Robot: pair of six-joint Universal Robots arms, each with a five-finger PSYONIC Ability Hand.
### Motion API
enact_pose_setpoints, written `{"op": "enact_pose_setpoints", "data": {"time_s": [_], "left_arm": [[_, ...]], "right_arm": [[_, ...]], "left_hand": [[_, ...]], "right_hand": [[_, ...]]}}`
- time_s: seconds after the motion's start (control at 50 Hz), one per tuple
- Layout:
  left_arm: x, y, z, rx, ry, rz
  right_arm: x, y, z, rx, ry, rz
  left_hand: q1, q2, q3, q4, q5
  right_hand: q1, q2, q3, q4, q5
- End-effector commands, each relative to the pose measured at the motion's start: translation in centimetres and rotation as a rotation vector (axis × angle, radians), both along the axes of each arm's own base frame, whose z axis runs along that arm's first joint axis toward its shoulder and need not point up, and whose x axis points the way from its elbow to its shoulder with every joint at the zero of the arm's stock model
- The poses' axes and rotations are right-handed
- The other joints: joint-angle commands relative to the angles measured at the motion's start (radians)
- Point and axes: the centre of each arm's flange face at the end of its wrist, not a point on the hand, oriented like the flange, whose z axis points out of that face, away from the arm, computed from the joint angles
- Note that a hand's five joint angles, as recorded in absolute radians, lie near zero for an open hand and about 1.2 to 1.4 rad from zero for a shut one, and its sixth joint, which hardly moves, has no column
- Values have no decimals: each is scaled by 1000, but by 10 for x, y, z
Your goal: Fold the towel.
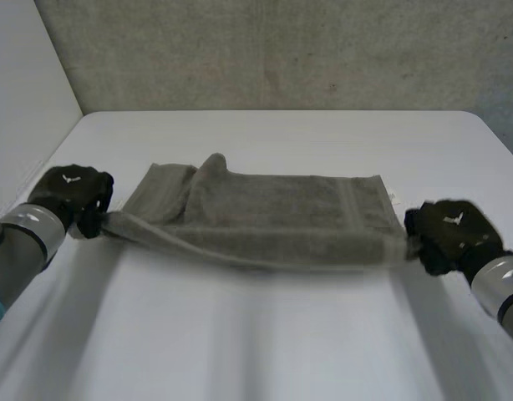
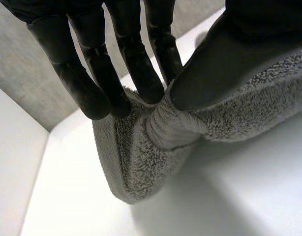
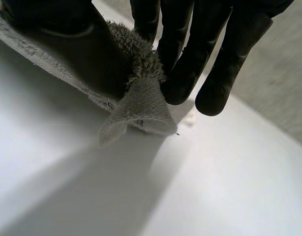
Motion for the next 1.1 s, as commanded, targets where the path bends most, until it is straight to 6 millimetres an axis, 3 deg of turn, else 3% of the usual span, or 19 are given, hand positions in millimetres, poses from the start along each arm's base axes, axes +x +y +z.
{"op": "enact_pose_setpoints", "data": {"time_s": [0.02,0.1,0.14,0.34,0.48,0.58,0.68,0.74,0.84,0.96,1.1], "left_arm": [[5,6,32,-91,39,18],[7,10,44,-124,44,26],[7,19,49,-134,44,21],[2,43,50,-86,34,-10],[-2,49,46,-47,25,-27],[-2,47,37,-16,22,-26],[-6,32,9,60,18,-25],[-6,27,1,75,14,-26],[-14,2,-19,79,3,-28],[-21,-19,-26,70,6,-38],[-32,-57,-35,24,21,-46]], "right_arm": [[2,11,51,-54,-11,47],[2,11,68,-42,-7,86],[-9,4,80,-29,19,76],[-19,4,98,11,69,123],[-20,-5,98,15,78,117],[-18,-15,84,91,72,130],[-18,-33,57,241,60,138],[-16,-39,52,266,59,143],[-3,-59,37,296,57,172],[5,-76,27,306,57,158],[21,-101,8,292,16,136]], "left_hand": [[-26,-110,-152,-125,-262],[-26,-110,-152,-125,-262],[-26,-110,-152,-125,-262],[-26,-110,-152,-125,-262],[-26,-110,-152,-125,-262],[-26,-110,-152,-125,-262],[-26,-110,-152,-125,-262],[-26,-110,-152,-125,-262],[-26,-110,-152,-125,-262],[-26,-110,-152,-125,-262],[-26,-110,-152,-125,-262]], "right_hand": [[81,79,72,52,61],[81,79,72,52,61],[81,79,72,52,61],[81,79,72,52,61],[81,79,72,52,61],[81,79,72,52,61],[81,79,72,52,61],[81,79,72,52,61],[81,79,72,52,61],[81,79,72,52,61],[81,79,72,52,61]]}}
